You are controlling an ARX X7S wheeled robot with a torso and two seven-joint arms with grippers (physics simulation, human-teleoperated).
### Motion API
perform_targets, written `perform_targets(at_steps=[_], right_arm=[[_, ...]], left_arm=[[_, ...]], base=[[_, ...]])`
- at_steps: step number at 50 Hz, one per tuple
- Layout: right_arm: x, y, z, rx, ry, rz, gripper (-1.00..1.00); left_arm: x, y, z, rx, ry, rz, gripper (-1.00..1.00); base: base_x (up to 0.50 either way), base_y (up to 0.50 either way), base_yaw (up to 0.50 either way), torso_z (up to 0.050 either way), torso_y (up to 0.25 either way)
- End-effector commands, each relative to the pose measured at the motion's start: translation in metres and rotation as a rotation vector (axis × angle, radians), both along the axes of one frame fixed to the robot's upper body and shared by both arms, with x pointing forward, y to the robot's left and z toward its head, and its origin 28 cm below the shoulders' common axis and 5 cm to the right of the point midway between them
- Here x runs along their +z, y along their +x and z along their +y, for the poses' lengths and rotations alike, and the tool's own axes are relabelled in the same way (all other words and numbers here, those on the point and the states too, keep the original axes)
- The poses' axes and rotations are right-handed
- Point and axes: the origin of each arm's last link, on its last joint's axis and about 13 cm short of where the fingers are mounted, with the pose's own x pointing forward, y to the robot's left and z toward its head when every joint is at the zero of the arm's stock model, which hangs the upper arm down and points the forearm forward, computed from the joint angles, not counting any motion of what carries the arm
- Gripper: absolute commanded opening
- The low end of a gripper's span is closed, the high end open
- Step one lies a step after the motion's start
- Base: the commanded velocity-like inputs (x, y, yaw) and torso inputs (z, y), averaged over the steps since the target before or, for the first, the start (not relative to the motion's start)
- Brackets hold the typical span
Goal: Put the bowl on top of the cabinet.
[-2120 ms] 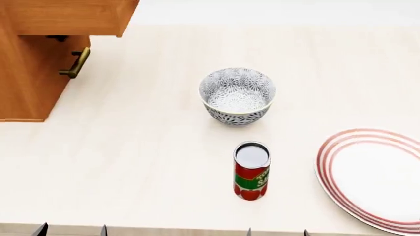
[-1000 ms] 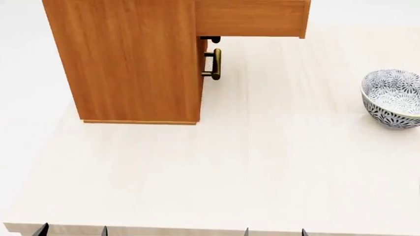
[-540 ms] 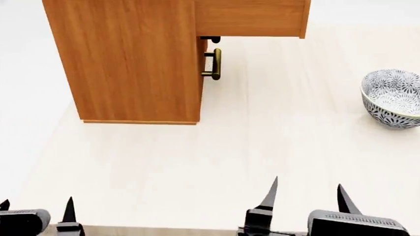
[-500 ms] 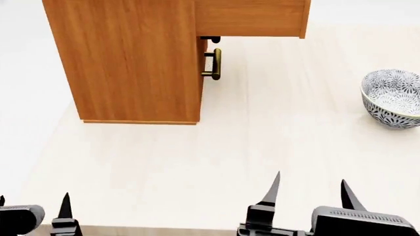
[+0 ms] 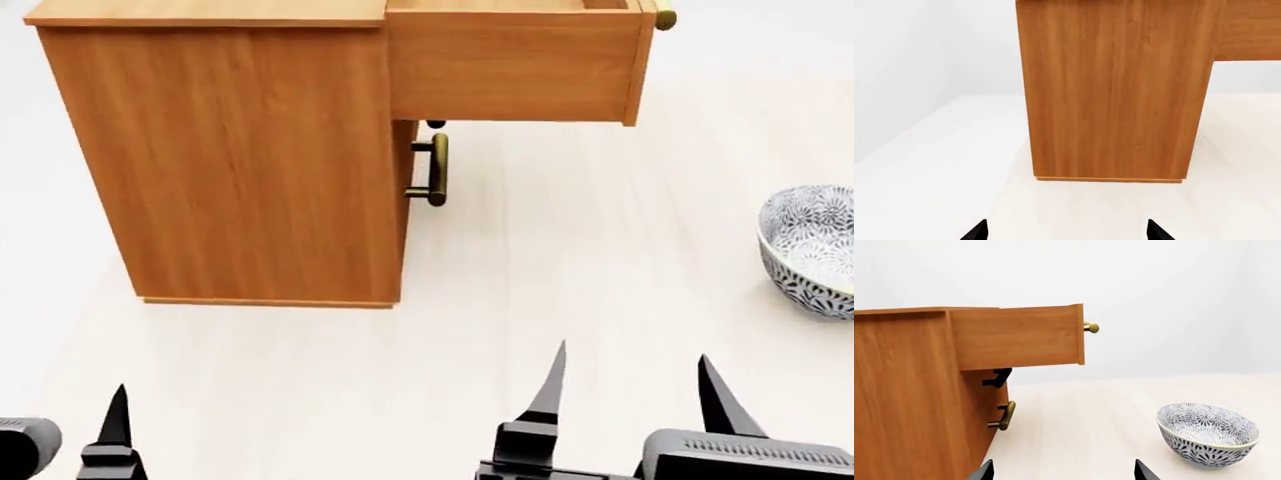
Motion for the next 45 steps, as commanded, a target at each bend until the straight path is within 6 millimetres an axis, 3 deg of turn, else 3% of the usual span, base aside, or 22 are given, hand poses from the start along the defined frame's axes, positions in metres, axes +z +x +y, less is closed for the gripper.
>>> perform_targets(at_steps=[1, 20, 45], right_arm=[[-0.003, -0.003, 0.0, 0.013, 0.002, -0.004, 1.0], [-0.004, -0.01, -0.001, 0.006, 0.006, -0.004, 1.0], [-0.017, -0.008, -0.003, -0.004, 0.006, 0.011, 1.0]], left_arm=[[-0.005, -0.005, -0.005, -0.058, 0.03, 0.012, 1.0], [0.001, -0.009, -0.005, -0.057, 0.004, -0.001, 1.0], [-0.009, -0.008, -0.004, -0.046, 0.008, 0.024, 1.0]], base=[[0.43, 0.0, 0.0, 0.0, 0.0], [0.45, 0.0, 0.0, 0.0, 0.0], [0.48, 0.0, 0.0, 0.0, 0.001]])
